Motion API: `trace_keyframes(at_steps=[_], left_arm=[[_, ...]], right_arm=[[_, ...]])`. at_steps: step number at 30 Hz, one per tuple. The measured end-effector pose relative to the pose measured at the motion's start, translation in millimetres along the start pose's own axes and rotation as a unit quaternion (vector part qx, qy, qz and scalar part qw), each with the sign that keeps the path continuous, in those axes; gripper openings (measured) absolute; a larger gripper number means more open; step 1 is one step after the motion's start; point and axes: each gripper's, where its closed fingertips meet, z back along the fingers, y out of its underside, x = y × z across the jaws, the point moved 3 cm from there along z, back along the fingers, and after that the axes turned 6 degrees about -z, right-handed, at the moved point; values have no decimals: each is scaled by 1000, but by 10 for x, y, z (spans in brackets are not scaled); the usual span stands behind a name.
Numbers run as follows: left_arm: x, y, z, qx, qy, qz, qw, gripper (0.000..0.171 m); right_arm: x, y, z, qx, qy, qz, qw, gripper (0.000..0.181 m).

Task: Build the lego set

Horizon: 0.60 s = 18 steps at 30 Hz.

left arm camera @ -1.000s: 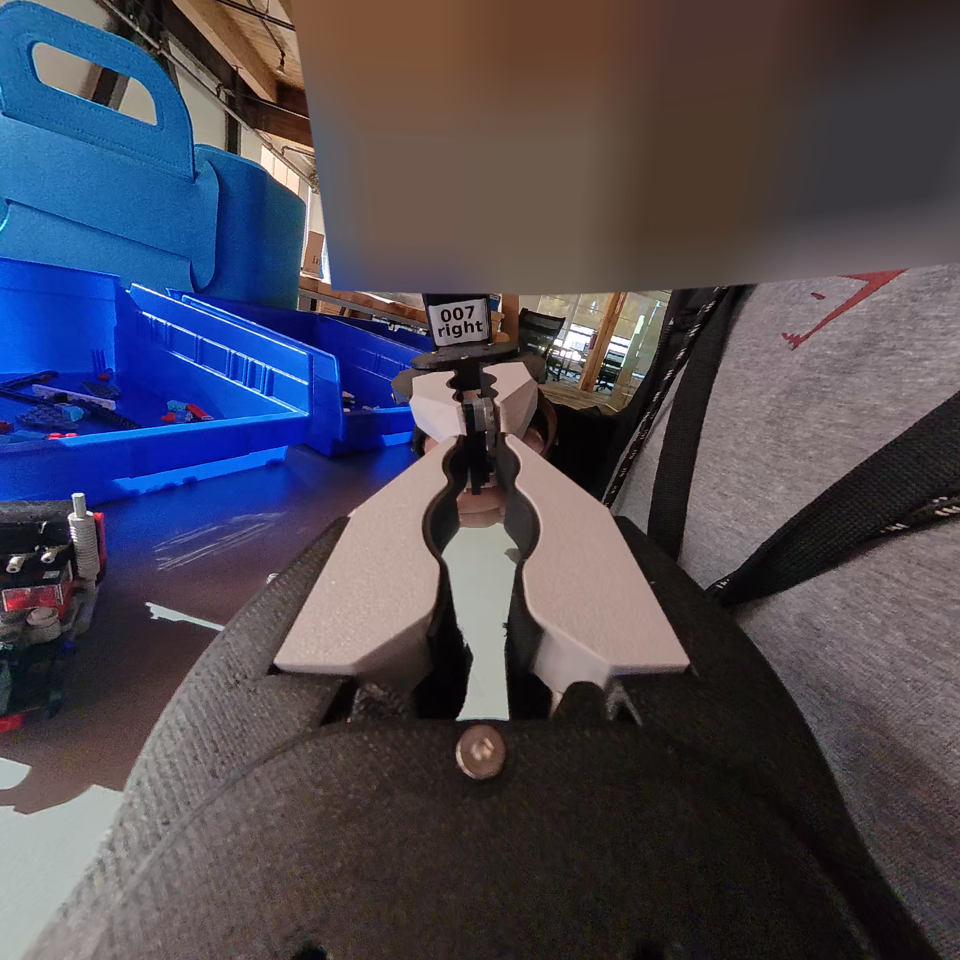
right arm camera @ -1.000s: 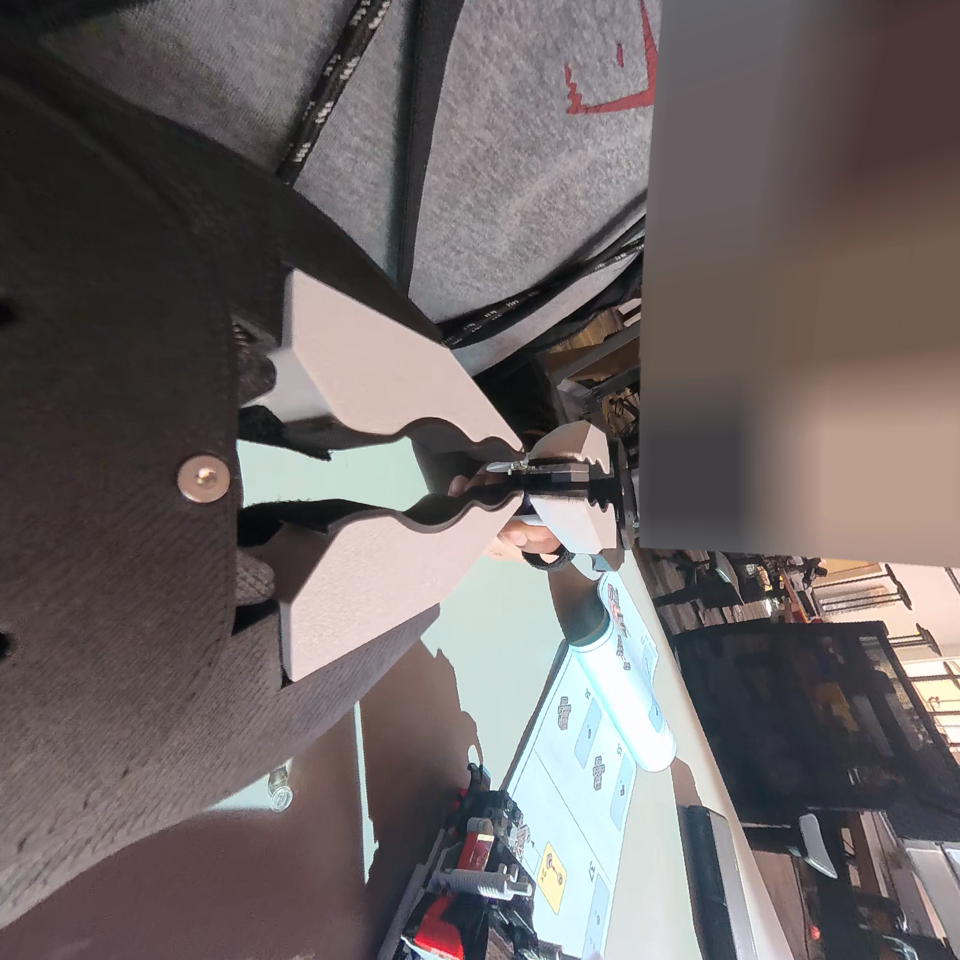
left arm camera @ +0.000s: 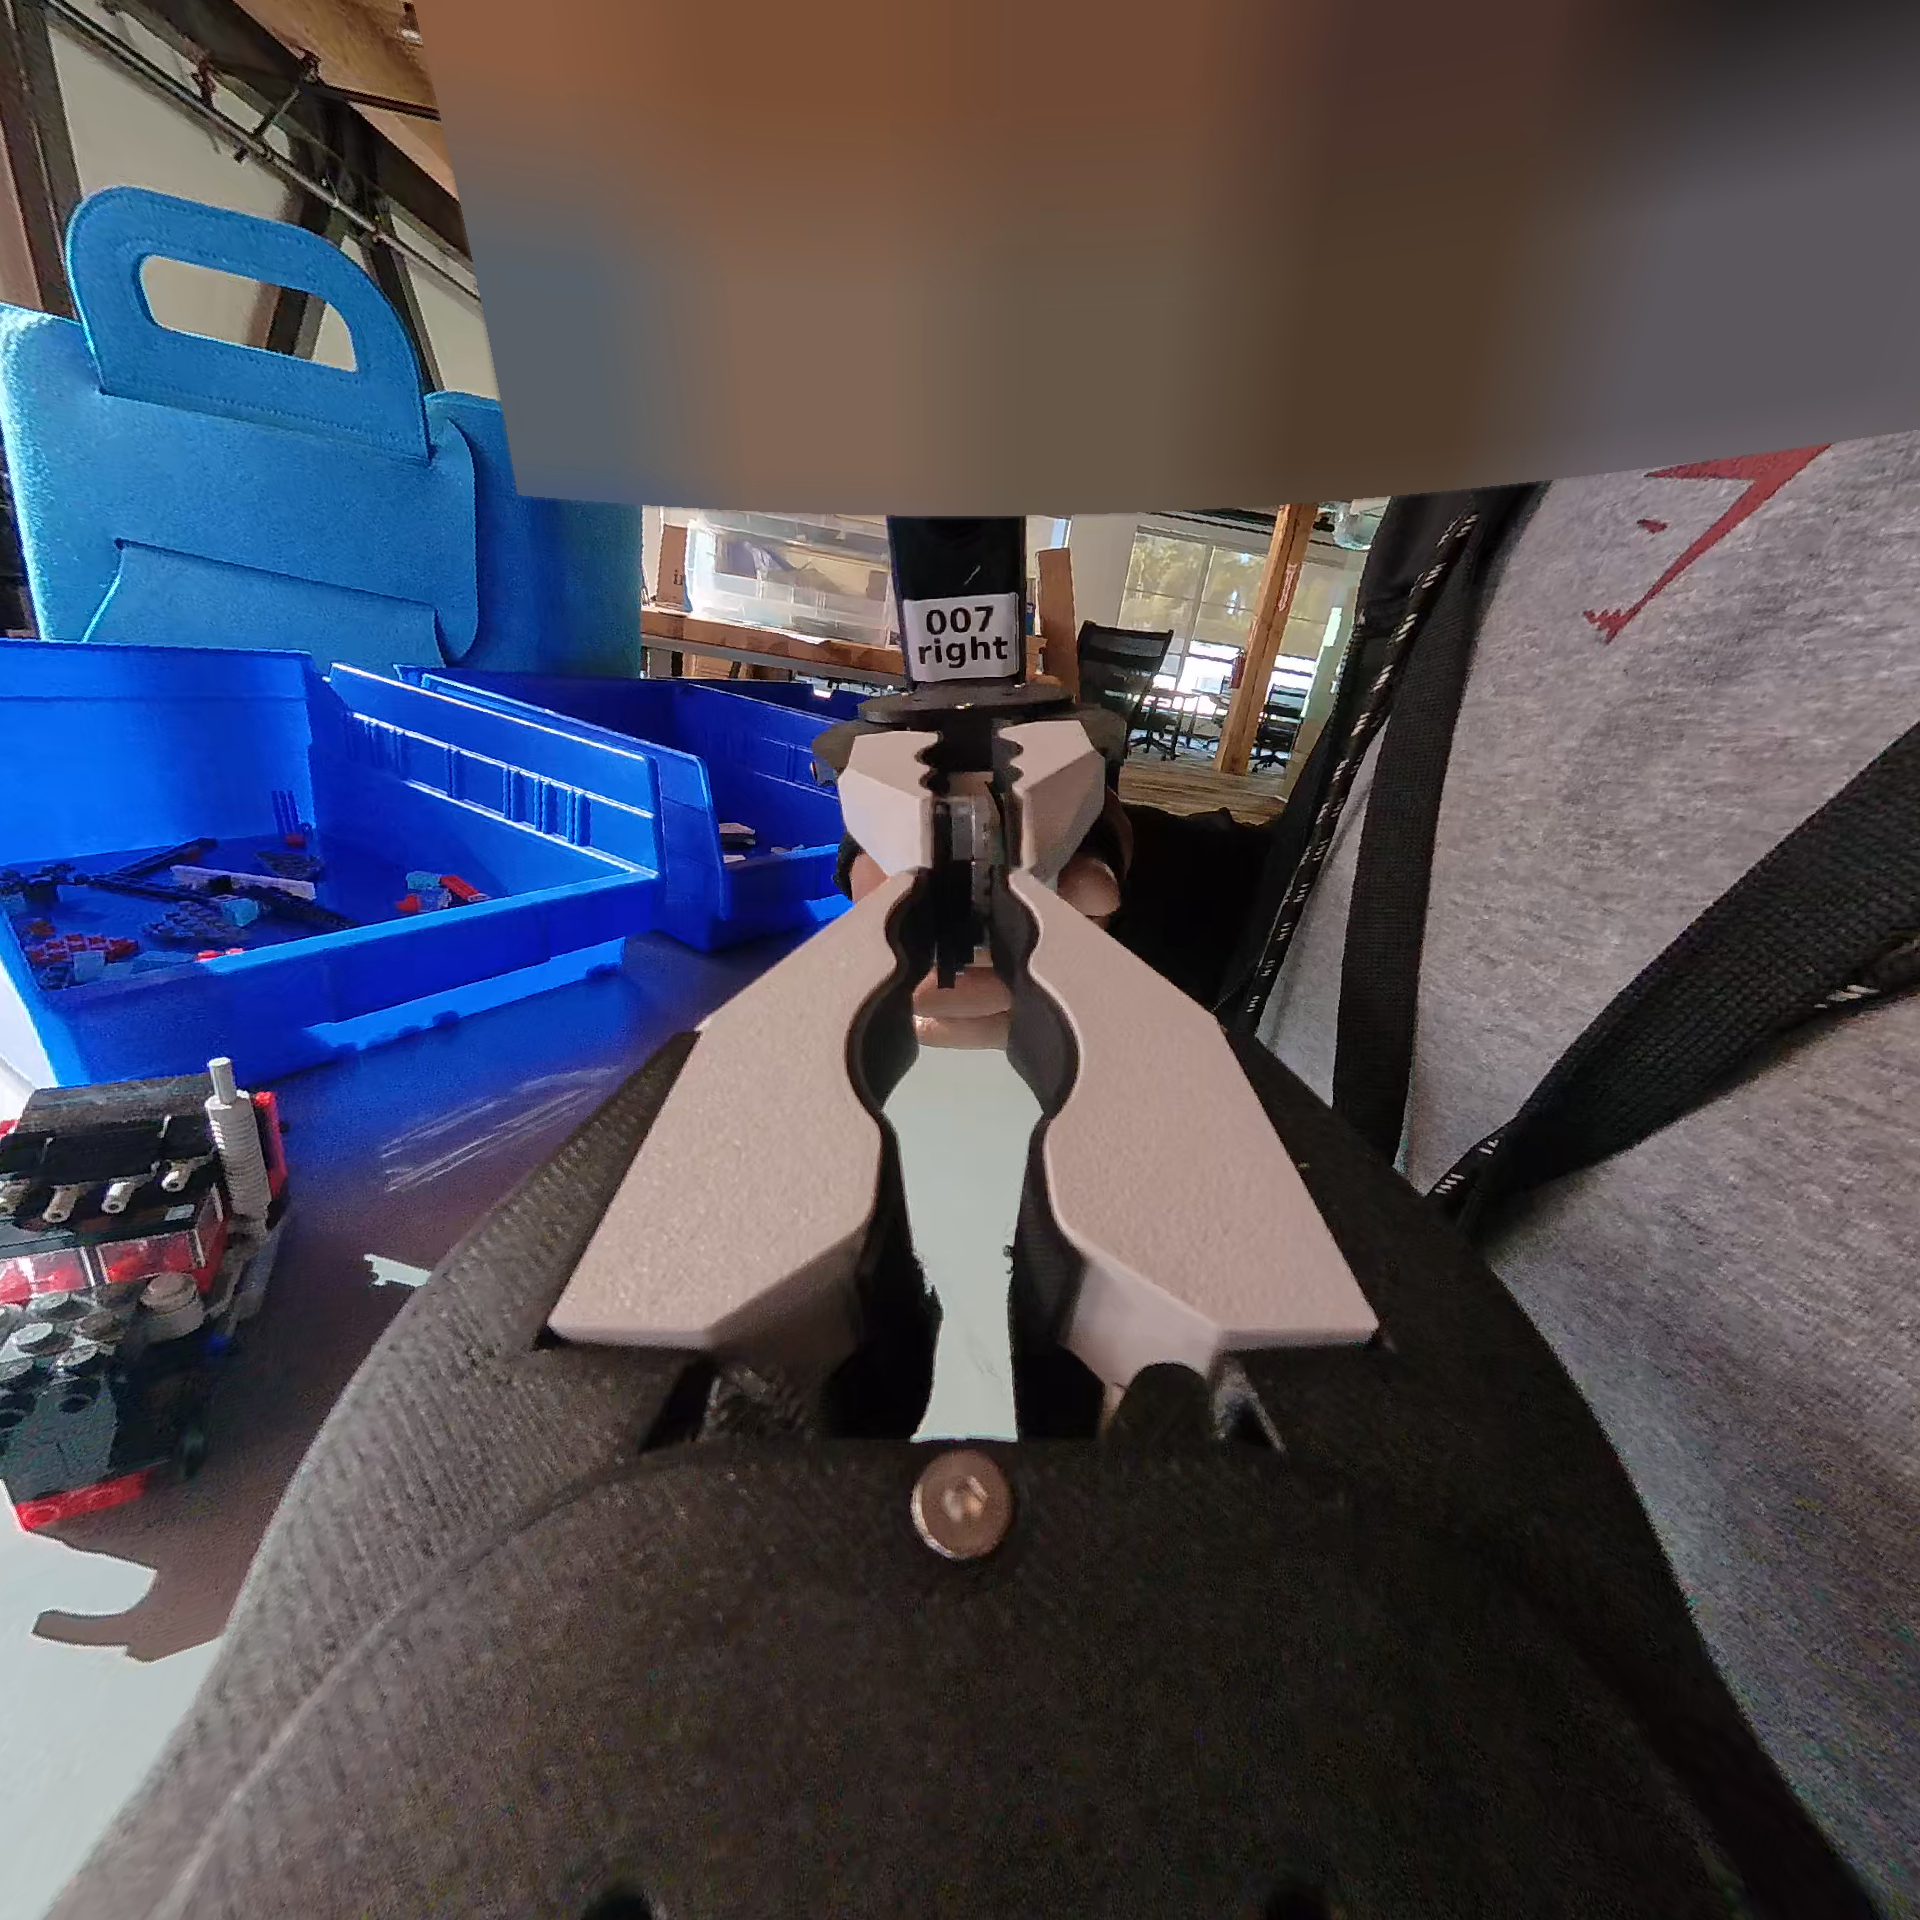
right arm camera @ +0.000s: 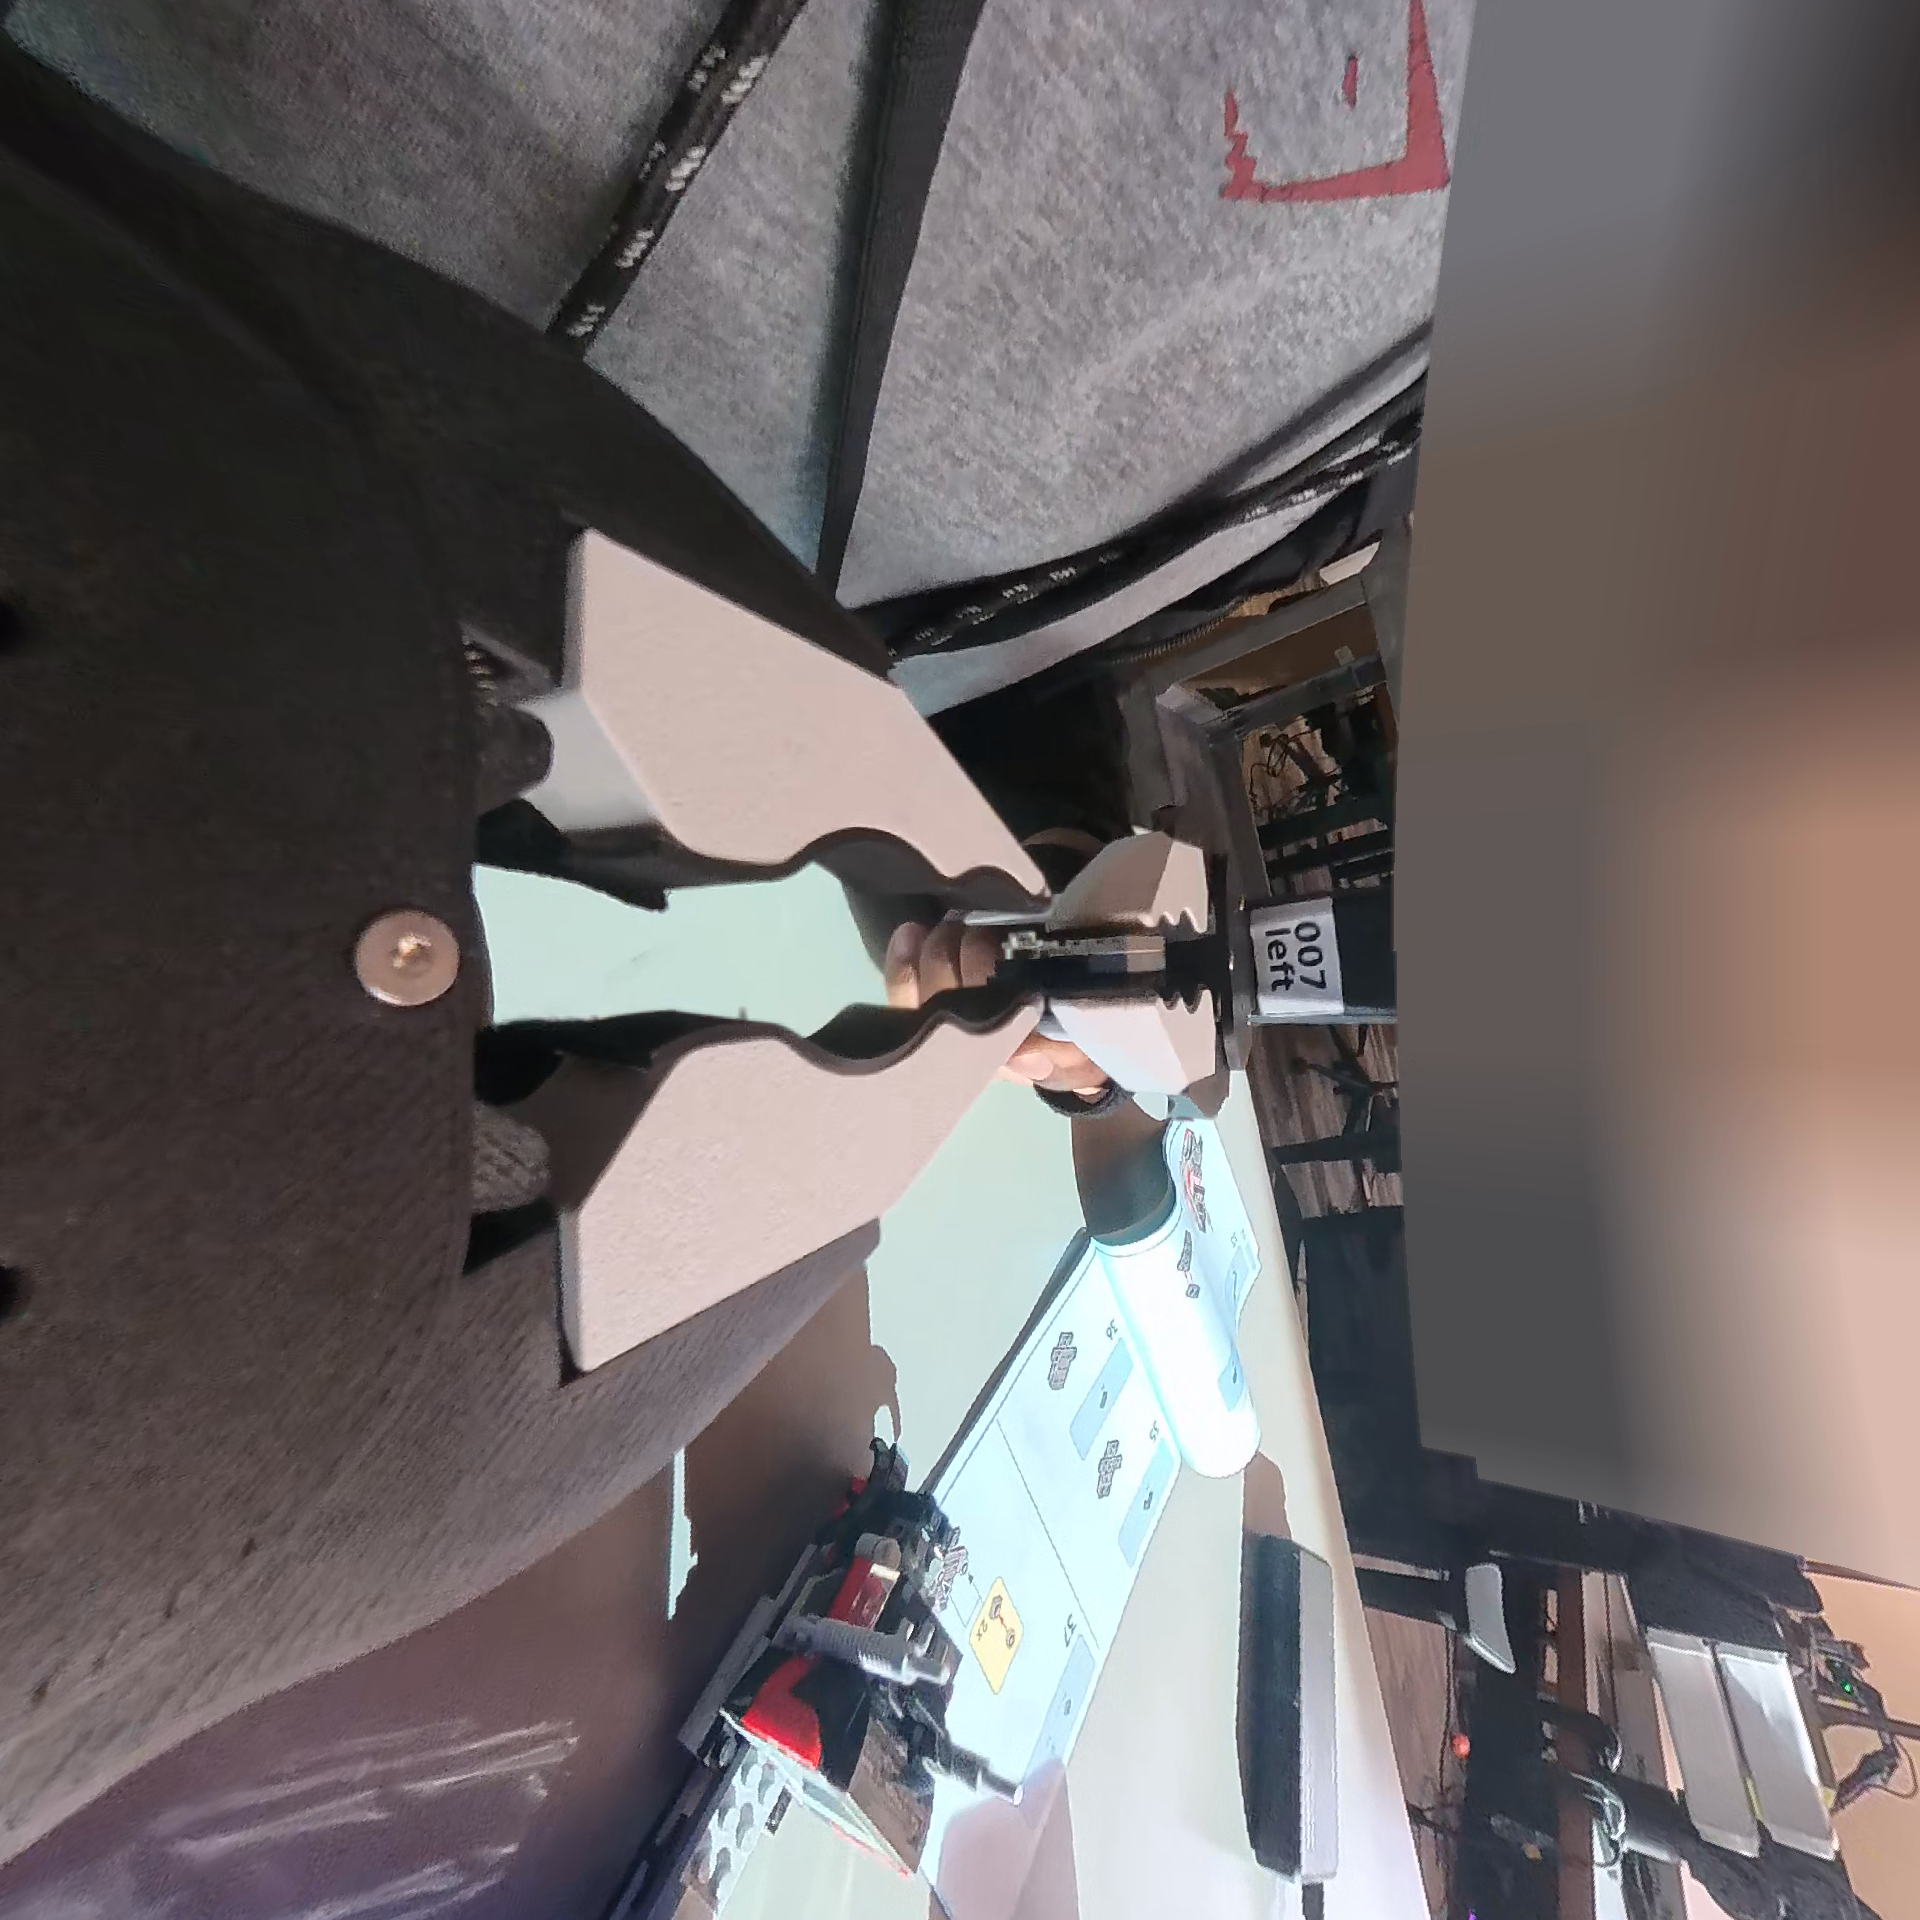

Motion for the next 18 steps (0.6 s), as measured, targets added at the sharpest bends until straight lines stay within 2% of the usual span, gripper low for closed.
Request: trace_keyframes(at_steps=[18], left_arm=[[-21,3,8,4,10,1,1000,10]], right_arm=[[3,23,-8,1,-7,2,1000,9]])
